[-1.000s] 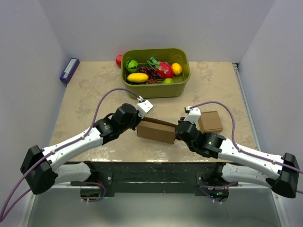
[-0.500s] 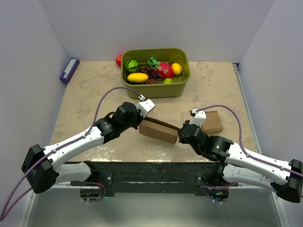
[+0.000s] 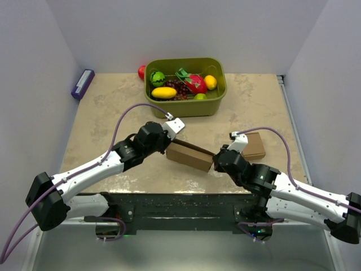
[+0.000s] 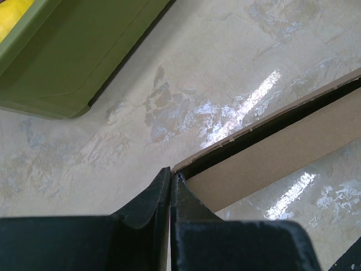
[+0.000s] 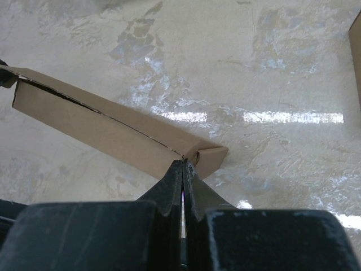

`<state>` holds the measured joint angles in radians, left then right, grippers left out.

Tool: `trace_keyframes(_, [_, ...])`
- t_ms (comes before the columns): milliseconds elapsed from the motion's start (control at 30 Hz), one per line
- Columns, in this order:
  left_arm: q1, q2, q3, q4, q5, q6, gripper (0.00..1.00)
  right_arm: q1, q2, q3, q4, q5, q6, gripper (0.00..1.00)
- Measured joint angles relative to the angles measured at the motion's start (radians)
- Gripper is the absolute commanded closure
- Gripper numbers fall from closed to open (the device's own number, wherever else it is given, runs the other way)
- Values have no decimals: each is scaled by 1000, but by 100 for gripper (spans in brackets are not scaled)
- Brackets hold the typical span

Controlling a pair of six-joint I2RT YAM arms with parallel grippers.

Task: Fold the paper box

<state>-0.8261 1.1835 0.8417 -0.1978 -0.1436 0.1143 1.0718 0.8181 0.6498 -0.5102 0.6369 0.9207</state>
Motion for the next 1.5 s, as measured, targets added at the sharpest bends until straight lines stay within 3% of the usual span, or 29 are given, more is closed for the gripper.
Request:
trace_keyframes(967, [-6,0,0,27,7,-11,100,2,65,99,-169,-50,38,100])
trace_keyframes(1067, [-6,0,0,27,17,-24,100,2,61,110,-193,-56,41,85])
trace_keyframes(1233, [-8,0,-4,14,45,-26,100,3,87,151,-289,-53,33,47])
trace_keyframes(1400, [-8,0,-4,-8,55,-24,100,3,120,241,-328,-32,-5,32])
trace_keyframes(1500, [-8,0,-4,-15,58,-21,100,-10,120,267,-328,-21,-34,33])
